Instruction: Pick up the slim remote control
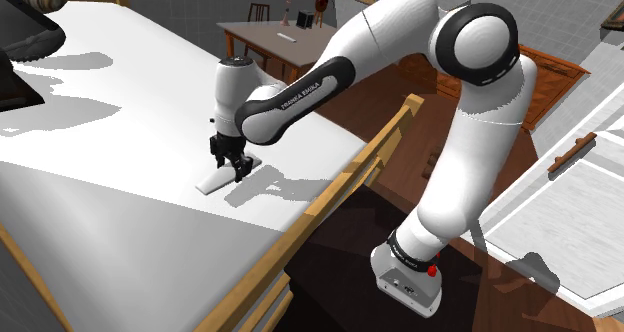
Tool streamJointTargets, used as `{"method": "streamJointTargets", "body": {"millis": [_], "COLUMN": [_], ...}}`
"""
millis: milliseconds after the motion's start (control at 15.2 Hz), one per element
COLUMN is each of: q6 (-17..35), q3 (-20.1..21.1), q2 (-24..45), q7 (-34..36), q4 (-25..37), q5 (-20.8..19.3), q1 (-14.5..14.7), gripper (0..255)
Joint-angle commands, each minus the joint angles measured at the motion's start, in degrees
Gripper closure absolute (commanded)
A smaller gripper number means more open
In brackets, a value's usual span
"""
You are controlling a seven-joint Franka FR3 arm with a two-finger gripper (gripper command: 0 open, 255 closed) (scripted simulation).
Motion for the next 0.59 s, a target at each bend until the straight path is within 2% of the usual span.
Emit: {"method": "streamJointTargets", "body": {"millis": [0, 528], "q6": [-1.26, -5.16], "q3": [0.53, 1.79], "q2": [-1.1, -4.64], "q7": [-0.56, -2.67], "q4": [0.33, 1.31], "q5": [0.98, 4.04], "q1": [-0.27, -1.26], "gripper": [255, 255]}}
